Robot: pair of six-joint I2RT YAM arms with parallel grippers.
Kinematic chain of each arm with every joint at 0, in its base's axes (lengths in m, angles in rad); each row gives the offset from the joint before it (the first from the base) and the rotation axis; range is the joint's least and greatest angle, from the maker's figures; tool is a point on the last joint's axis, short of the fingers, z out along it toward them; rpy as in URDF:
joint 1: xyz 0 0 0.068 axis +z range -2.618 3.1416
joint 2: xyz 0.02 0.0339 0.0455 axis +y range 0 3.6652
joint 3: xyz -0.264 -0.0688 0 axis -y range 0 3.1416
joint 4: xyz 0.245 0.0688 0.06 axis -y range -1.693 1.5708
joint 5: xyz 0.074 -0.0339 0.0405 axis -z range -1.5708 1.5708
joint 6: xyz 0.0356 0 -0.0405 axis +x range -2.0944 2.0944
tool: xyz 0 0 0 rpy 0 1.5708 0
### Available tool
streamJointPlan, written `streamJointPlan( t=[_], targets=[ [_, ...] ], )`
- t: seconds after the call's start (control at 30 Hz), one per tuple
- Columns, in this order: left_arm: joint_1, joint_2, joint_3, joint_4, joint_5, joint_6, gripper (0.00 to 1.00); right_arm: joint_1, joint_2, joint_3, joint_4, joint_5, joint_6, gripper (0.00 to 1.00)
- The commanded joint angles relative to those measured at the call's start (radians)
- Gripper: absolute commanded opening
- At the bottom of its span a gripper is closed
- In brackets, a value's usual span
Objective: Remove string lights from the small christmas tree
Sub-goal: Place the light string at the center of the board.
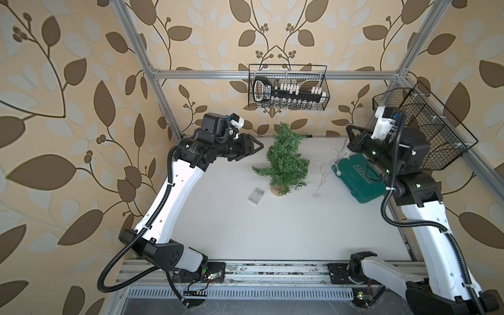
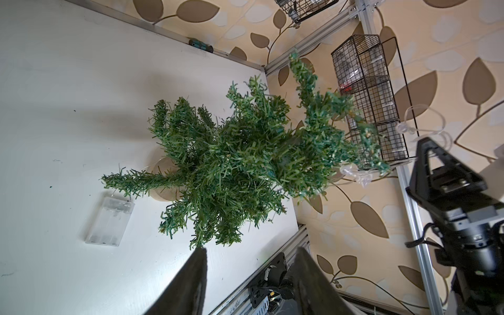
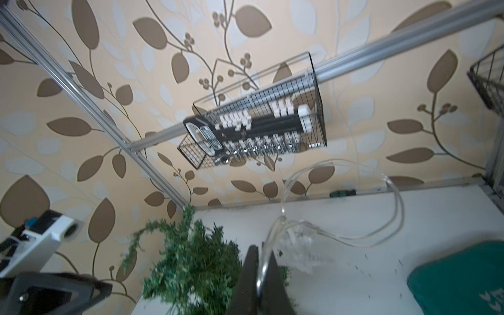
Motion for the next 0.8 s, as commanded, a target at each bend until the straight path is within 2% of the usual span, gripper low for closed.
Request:
streamJointPlan(
  t=[0.0, 0.17, 0.27, 0.5, 0.77],
  targets=[
    [0.011, -0.03, -0.023, 0.037, 0.034, 0.013, 0.52, 0.004, -0.085, -0.161, 0.013, -0.071, -0.006, 0.0],
    [0.011, -0.022, -0.037, 0.028, 0.05, 0.01, 0.51, 0.006, -0.187, -0.37, 0.125, -0.329, 0.001, 0.0],
    [0.011, -0.027, -0.055, 0.032, 0.052, 0.008, 0.5, 0.008, -0.234, -0.475, 0.176, -0.383, 0.009, 0.0],
    [0.009, -0.031, -0.088, 0.047, 0.061, -0.007, 0.49, 0.046, -0.29, -0.726, 0.301, -0.361, 0.013, 0.0],
    [0.009, -0.045, -0.137, 0.057, 0.058, -0.006, 0.49, 0.196, -0.275, -0.897, 0.42, -0.191, 0.018, 0.05]
  ],
)
